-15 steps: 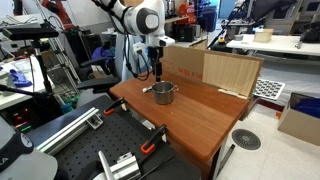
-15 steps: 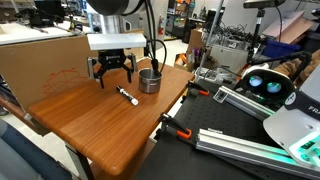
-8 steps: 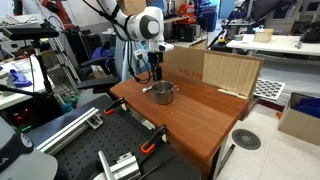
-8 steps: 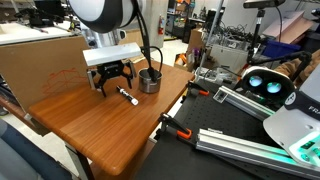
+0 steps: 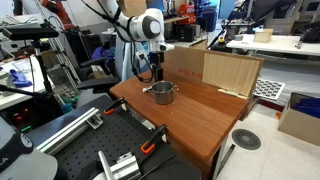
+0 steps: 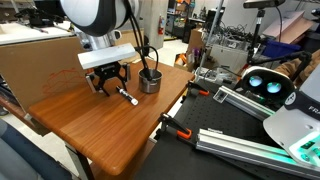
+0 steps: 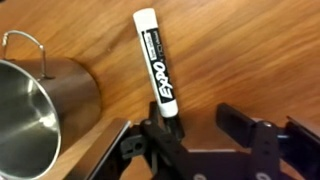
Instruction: Pick the marker and put it in the pot
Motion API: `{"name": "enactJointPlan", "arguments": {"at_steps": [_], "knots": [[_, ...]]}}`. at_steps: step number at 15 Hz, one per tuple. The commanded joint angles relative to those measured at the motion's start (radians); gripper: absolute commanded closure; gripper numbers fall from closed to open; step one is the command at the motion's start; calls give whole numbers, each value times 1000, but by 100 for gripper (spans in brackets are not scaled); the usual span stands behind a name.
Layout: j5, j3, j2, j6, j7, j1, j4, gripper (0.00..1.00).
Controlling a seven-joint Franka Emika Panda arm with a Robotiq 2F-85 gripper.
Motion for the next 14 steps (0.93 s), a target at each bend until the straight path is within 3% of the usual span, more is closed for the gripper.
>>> {"name": "enactJointPlan", "arguments": {"at_steps": [1,5,6,7,14], "knots": [[-41,-22,31,-43,30,21,43,66],[-55,-22,34,-73,35,18,56,96],[-56,-19,35,-77,34,16,60,98],[-55,-17,31,-75,34,15,58,94],[-18,19,-43,-33,-6,-8,22,94]]}}
